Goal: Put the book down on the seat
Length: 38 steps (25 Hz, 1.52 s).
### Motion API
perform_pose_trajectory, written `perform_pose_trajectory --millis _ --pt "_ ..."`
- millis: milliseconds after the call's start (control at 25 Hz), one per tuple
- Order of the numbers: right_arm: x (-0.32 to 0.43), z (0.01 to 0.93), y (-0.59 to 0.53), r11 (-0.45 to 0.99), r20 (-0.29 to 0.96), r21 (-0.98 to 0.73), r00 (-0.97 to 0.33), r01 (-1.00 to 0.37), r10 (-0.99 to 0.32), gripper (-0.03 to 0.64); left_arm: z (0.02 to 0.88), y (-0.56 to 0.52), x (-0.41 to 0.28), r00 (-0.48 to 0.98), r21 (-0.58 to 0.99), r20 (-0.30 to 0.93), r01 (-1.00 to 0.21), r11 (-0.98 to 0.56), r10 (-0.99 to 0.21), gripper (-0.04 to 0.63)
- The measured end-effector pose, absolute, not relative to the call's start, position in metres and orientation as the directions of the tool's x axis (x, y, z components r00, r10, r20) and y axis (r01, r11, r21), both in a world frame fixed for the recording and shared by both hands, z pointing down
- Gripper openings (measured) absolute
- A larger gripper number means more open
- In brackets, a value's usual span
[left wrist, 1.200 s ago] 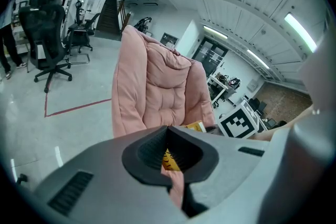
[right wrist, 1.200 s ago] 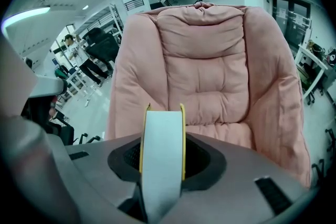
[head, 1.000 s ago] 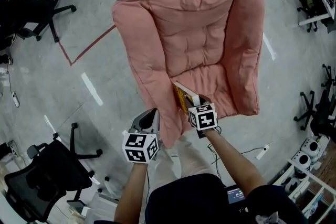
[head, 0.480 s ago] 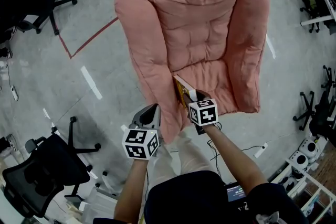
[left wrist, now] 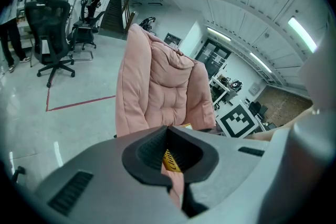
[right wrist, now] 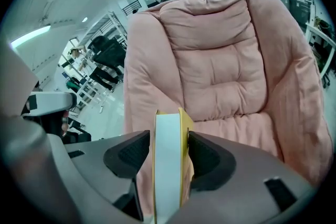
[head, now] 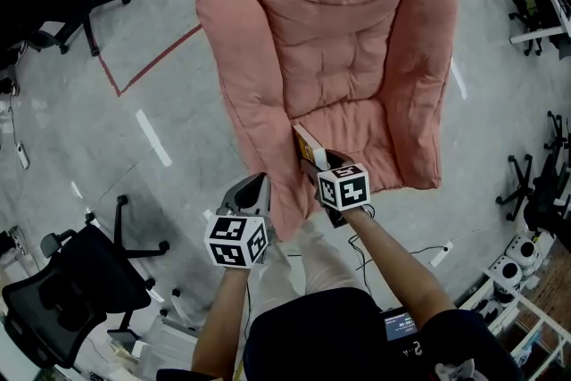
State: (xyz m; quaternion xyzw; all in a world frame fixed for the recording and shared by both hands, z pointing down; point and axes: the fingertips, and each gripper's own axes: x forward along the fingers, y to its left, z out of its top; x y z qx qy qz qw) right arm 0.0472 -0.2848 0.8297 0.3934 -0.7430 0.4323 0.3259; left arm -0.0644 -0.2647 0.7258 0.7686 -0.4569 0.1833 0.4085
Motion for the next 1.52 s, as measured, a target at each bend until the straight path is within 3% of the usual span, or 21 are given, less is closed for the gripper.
perform_pose_trajectory --millis 720,1520 --pt "0.013 0.809 -0.255 0.381 0.806 -0.422 -0.533 -0.823 -0.258 0.222 0.712 -0.248 -0.074 0.521 0.465 0.634 -0.847 -0.257 -0.572 0.005" --pt "0.032 0.747 -0.259 0.372 0.775 -0.373 -0.506 -0.85 -0.379 0.221 0.665 -0.214 -0.079 0.531 0.442 0.586 -0.843 -0.308 -0.612 0.005"
